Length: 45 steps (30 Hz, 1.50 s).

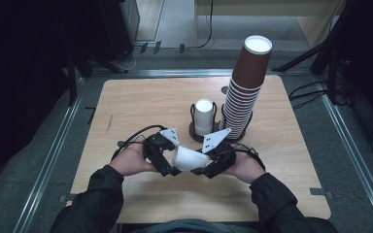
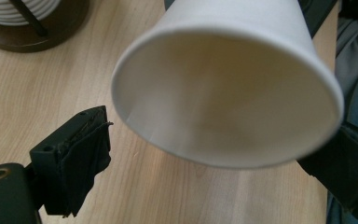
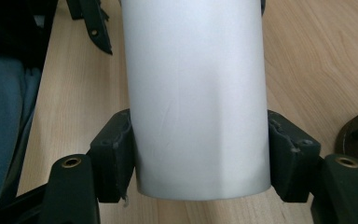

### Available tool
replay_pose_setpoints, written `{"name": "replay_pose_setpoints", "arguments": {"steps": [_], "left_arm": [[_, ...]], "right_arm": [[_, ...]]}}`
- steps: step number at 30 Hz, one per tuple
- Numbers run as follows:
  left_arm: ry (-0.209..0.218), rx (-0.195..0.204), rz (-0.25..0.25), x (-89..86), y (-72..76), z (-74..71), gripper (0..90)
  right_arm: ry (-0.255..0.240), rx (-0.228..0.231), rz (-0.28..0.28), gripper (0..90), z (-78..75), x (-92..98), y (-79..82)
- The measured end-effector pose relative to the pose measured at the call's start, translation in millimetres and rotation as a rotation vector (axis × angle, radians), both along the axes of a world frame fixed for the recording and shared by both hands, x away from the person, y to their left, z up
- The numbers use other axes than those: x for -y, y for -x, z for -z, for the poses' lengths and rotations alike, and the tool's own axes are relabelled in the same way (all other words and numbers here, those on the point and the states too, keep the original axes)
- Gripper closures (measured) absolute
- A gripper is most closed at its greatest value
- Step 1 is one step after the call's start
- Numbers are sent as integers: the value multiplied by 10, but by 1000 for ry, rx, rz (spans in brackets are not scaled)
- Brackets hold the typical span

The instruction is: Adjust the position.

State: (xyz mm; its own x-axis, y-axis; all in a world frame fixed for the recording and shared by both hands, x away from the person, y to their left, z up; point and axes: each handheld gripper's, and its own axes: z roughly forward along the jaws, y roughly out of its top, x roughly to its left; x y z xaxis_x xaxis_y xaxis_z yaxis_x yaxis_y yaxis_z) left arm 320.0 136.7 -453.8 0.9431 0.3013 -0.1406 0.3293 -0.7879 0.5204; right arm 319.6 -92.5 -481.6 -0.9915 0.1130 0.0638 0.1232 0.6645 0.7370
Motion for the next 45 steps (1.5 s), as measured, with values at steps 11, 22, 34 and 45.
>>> {"name": "replay_pose_setpoints", "arguments": {"steps": [11, 22, 34, 45], "left_arm": [[186, -5, -39, -206, 14, -91, 68], [296, -36, -26, -162, 34, -111, 68], [337, -38, -27, -92, 60, -114, 160], [335, -30, -1, -119, 71, -134, 248]], "right_arm": [[-71, -26, 8, 337, -60, 78, -16], [-124, -35, -23, 337, -91, 93, -3], [-154, -68, -51, 336, -93, 51, 17], [-157, -75, -57, 327, -93, 56, 16]]}}
